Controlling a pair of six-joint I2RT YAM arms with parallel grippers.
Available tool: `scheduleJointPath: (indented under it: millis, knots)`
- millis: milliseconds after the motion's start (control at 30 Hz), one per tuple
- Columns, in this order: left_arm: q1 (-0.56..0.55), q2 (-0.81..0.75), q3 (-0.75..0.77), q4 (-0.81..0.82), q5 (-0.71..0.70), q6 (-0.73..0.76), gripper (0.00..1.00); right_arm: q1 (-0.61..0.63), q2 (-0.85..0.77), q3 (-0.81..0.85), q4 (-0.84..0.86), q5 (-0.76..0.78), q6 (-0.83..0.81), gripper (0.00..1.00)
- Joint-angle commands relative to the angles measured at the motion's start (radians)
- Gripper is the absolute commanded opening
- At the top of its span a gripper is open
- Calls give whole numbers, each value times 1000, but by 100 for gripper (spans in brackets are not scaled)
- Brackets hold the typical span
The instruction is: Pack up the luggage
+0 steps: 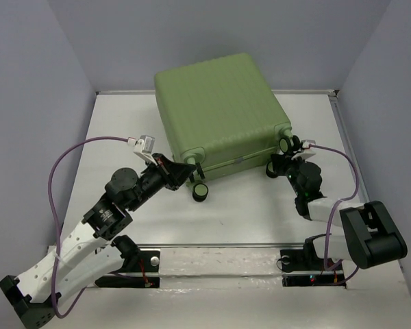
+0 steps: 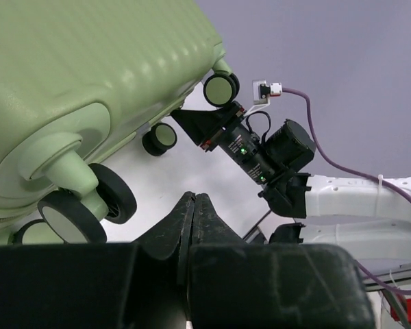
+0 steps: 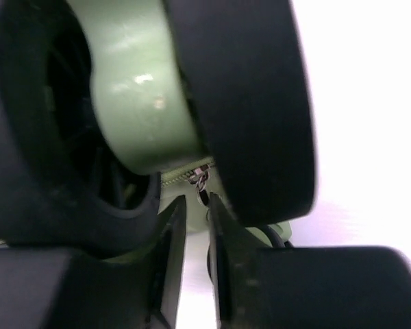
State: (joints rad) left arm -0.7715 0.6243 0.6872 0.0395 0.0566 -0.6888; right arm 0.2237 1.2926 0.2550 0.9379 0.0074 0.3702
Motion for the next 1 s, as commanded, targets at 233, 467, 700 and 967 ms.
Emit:
scheduleJointPath:
  millis: [233, 467, 700, 967]
  knots:
    - [-3, 11, 75, -153, -87, 78, 22, -3, 42, -13, 261, 0, 24, 7]
    - [-3, 11, 18, -265, -61, 74, 94, -3, 36, -80, 286, -50, 56, 7]
    - [-3, 89, 9, -106, 25, 58, 95, -3, 11, -86, 249, -95, 72, 7]
    - [-3, 201, 41, -46, 22, 49, 95, 19, -24, -86, 214, -107, 67, 7]
